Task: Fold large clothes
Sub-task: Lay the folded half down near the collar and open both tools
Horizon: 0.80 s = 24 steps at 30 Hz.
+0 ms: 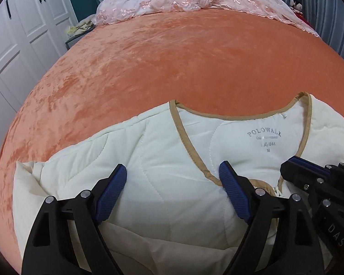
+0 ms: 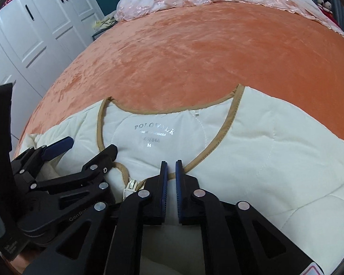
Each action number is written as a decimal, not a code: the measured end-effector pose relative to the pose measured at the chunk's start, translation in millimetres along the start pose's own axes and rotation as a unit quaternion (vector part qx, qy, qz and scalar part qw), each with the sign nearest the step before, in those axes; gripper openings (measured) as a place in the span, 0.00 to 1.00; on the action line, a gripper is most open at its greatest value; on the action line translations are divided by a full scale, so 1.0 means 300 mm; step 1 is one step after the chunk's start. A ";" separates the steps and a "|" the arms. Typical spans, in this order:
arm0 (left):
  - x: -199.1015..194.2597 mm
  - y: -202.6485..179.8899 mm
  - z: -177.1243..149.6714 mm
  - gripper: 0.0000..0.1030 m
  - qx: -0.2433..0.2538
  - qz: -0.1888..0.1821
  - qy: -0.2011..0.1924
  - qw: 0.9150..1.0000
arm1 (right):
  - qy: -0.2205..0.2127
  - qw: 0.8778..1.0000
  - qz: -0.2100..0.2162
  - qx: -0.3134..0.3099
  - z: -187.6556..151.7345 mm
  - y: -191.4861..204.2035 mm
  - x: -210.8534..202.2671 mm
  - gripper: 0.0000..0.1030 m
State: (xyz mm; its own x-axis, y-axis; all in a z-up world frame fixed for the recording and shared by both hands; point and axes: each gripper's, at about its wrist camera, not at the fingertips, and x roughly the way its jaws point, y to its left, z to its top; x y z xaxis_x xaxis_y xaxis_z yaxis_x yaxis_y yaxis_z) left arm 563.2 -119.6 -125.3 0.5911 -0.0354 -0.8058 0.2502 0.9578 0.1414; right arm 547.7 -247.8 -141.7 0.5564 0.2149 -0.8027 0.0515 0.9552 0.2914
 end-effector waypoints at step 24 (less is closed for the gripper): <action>0.038 0.008 -0.018 0.90 -0.042 0.058 -0.064 0.995 | -0.075 0.996 -0.042 0.023 0.000 -0.028 0.052 0.00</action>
State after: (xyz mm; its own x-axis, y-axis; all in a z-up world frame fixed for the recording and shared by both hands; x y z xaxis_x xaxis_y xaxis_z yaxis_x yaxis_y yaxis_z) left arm 566.3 -116.1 -137.1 0.7062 0.0467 -0.7065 0.1118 0.9780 0.1764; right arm 556.1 -252.4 -156.7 0.6663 0.0983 -0.7392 0.1391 0.9575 0.2527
